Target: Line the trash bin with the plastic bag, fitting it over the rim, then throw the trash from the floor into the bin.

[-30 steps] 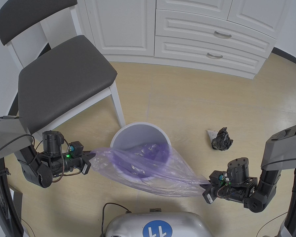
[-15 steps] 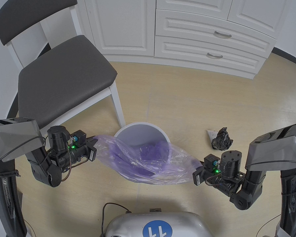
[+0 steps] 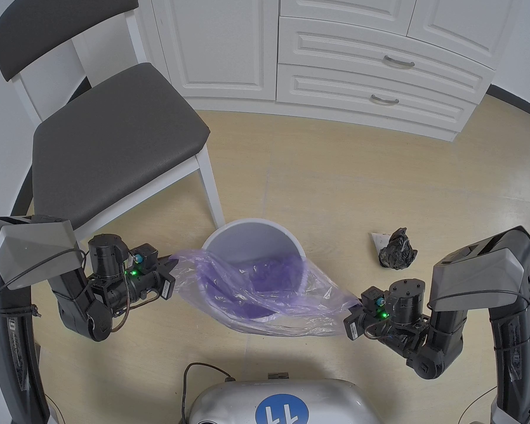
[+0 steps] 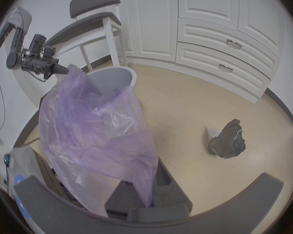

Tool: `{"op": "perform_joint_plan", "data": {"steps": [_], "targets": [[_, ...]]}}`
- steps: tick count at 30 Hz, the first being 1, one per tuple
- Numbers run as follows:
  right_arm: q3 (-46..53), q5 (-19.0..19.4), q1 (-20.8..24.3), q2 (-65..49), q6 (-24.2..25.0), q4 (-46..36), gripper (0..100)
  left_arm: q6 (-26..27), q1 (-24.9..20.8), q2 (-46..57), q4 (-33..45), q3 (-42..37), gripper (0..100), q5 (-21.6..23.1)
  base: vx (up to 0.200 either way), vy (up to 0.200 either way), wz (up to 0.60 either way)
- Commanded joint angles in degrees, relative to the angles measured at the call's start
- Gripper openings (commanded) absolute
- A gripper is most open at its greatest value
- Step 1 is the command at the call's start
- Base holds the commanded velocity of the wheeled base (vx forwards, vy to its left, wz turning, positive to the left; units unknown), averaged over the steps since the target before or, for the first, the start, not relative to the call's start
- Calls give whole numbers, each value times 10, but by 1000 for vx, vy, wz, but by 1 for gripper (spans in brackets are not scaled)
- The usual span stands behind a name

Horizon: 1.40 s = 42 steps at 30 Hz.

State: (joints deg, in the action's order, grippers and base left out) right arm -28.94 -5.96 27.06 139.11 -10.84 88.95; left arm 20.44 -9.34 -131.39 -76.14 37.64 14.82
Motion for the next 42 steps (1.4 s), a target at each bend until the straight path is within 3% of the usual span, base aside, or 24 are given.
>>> {"op": "perform_joint_plan", "data": {"steps": [1, 9, 18, 24, 25, 28, 29, 31, 37, 38, 39, 42], "targets": [[11, -8, -13, 13, -26, 10, 0, 22, 7, 3, 3, -18, 0, 13, 0, 0, 0], [27, -9, -32, 35, -81, 10, 0, 39, 21, 6, 24, -20, 0, 17, 0, 0, 0], [33, -5, -28, 31, -81, 10, 0, 39, 22, 10, 24, -18, 0, 18, 0, 0, 0], [57, 2, 4, -7, -60, 10, 0, 39, 18, 30, 20, -23, 0, 18, 0, 0, 0], [61, 2, 9, -14, -55, 10, 100, 39, 18, 32, 20, -25, 0, 18, 0, 0, 0], [64, 4, 14, -23, -47, 10, 100, 39, 18, 34, 20, -28, 0, 18, 0, 0, 0], [81, 46, 13, -57, -16, 10, 100, 39, 17, 34, 19, -29, 0, 18, 0, 0, 0], [94, 77, 7, -74, -6, 10, 100, 39, 17, 34, 19, -28, 0, 18, 0, 0, 0], [155, 341, -97, -149, -1, 10, 100, 39, 18, 34, 19, -29, 0, 18, 0, 0, 0], [155, 347, -99, -151, -1, 10, 100, 39, 17, 34, 19, -28, 0, 18, 0, 0, 0], [156, 423, -132, -160, 6, 10, 100, 39, 17, 33, 19, -28, 0, 18, 0, 0, 0], [155, 500, -156, -161, 40, 10, 100, 39, 17, 32, 19, -28, 0, 18, 0, 0, 0]]}}
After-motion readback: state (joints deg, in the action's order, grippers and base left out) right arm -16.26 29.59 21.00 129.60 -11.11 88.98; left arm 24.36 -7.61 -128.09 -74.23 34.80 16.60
